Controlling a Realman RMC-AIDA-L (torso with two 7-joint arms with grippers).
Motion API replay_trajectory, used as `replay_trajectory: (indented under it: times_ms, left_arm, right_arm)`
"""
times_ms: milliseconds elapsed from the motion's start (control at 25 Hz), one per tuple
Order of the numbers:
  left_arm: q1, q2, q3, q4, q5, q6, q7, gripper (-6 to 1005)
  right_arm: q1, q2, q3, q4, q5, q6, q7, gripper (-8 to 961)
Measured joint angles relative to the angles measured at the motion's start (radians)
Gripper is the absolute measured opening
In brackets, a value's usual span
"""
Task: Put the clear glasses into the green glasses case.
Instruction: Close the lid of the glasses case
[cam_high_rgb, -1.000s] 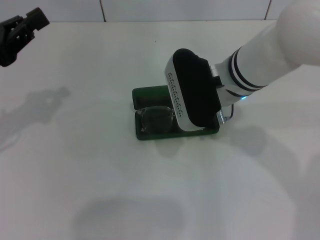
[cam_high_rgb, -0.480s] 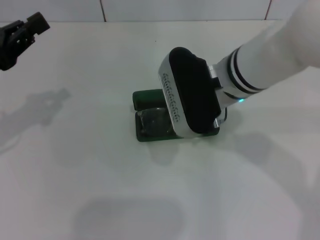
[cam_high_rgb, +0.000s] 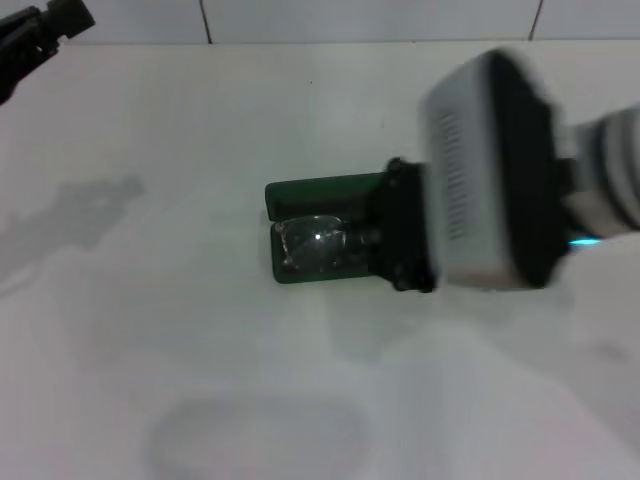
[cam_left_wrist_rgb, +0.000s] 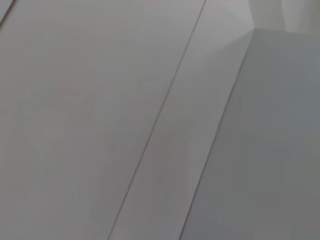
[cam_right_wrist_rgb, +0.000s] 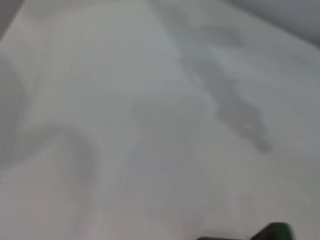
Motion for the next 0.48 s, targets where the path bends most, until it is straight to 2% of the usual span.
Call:
replay_trajectory:
  times_ms: [120,280,360,400,440,480]
  left_arm:
    - [-0.001,0.007,0.003,0.031,0.005,0.005,-0.022,91]
    - [-0.02,0.016,0.01,0.07,0.052,0.005,-0.048,91]
    - [-0.071,0.013,0.009,0.073,0.11,-0.001,-0.052,91]
    - [-0.071,0.013,0.009,0.073,0.11,-0.001,-0.052,91]
    - [-0.109,0.007,0.01,0.071,0.149,-0.012,-0.055,91]
    - [-0.175,-0.007,0.009,0.066,0.224,-0.051,-0.065,91]
  right_arm:
    - [-0.145,-0.006,0.131,-0.095,0.134,-0.026,-0.031,150]
    - [-0.248,-0.01,0.364,-0.093,0.324,-0.105,-0.087,150]
    - [-0.278,-0.011,0.51,-0.052,0.39,-0.182,-0.112,150]
    - [-0.282,-0.011,0.571,-0.025,0.413,-0.212,-0.127,150]
    - [-0.288,-0.011,0.649,0.018,0.449,-0.255,-0.155,150]
    - [-0.292,-0.011,0.716,0.061,0.482,-0.287,-0.187,150]
